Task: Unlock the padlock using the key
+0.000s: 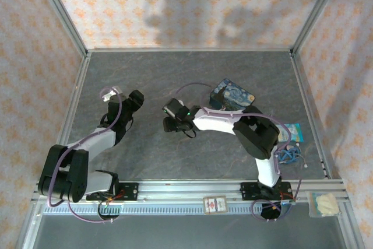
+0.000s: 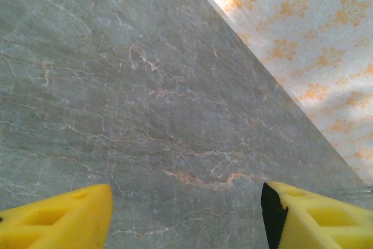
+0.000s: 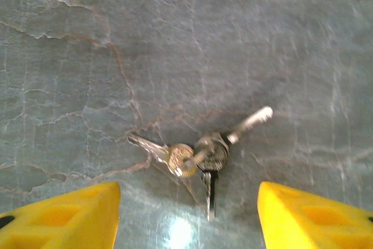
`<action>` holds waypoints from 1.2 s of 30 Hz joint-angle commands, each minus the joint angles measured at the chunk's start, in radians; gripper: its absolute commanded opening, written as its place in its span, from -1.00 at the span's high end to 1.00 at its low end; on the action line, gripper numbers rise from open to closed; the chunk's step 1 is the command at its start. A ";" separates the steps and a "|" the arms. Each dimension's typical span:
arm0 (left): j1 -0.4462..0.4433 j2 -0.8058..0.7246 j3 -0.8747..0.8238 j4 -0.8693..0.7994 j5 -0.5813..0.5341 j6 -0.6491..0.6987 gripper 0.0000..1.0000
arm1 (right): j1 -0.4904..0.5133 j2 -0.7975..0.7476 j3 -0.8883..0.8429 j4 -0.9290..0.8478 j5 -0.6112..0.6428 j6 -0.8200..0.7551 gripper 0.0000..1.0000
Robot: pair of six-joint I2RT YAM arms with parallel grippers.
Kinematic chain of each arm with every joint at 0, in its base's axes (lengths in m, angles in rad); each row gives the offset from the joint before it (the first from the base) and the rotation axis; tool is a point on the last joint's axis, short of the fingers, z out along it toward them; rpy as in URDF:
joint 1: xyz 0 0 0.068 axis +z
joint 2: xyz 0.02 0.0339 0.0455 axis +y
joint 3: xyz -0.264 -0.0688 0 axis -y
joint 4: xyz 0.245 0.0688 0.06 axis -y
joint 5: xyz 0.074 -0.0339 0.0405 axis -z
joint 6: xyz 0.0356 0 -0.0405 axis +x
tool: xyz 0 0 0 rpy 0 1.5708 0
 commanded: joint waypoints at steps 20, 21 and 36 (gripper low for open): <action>0.014 -0.064 -0.020 0.027 -0.007 -0.001 -0.40 | -0.005 0.181 0.218 -0.084 -0.018 -0.401 -0.24; 0.015 -0.064 -0.018 0.026 -0.006 0.000 -0.40 | -0.005 0.172 0.199 -0.086 -0.019 -0.400 -0.24; 0.015 -0.046 -0.013 0.056 0.023 -0.025 -0.40 | -0.004 0.047 -0.037 -0.056 -0.018 -0.374 0.09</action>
